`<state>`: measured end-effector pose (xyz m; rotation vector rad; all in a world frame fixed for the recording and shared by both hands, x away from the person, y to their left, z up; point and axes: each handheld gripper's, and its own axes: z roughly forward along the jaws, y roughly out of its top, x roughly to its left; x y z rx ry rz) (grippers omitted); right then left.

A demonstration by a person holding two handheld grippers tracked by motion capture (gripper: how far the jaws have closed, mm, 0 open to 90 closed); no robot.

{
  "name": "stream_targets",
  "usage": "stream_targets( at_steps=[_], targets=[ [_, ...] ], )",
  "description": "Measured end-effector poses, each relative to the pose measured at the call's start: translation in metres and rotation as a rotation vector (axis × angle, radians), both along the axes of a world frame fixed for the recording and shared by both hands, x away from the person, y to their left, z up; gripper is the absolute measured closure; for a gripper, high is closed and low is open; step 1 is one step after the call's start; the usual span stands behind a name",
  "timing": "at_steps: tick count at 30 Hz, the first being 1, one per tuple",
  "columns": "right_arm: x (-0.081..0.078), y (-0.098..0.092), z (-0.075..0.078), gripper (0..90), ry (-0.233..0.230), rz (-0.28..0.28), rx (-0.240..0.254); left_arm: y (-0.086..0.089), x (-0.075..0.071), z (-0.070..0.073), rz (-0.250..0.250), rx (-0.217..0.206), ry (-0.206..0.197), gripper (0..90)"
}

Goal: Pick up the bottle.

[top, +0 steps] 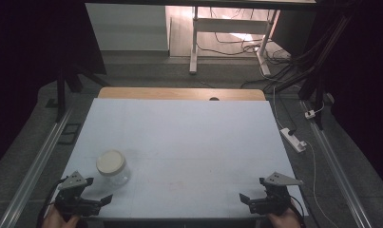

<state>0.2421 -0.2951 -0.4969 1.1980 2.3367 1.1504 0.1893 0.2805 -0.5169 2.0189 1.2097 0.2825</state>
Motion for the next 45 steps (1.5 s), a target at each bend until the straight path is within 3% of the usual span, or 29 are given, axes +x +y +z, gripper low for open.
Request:
stream_targets(
  at_steps=[5, 10, 15, 18, 30, 45],
  targets=[
    [0.000, 0.000, 0.000, 0.0, 0.000, 0.004, -0.003, -0.002, 0.008, 0.001, 0.002, 0.003, 0.023, 2.0],
    [0.000, 0.001, 0.000, 0.0, 0.000, 0.007, -0.006, -0.003, 0.014, 0.000, 0.007, 0.013, 0.021, 2.1],
    [0.000, 0.001, 0.000, 0.0, 0.002, 0.008, -0.007, -0.004, 0.019, 0.000, 0.006, 0.028, 0.001, 1.8],
    [0.000, 0.001, 0.000, 0.0, 0.005, 0.008, -0.009, -0.003, 0.023, 0.002, -0.002, 0.011, -0.029, 0.8],
    [0.001, 0.002, -0.001, 0.0, 0.012, 0.010, -0.013, -0.007, 0.041, -0.004, -0.029, 0.001, -0.068, 0.0],
    [0.002, 0.002, -0.001, 0.0, 0.017, 0.012, -0.014, -0.015, 0.057, -0.002, -0.051, 0.023, -0.068, 0.0]
  ],
)
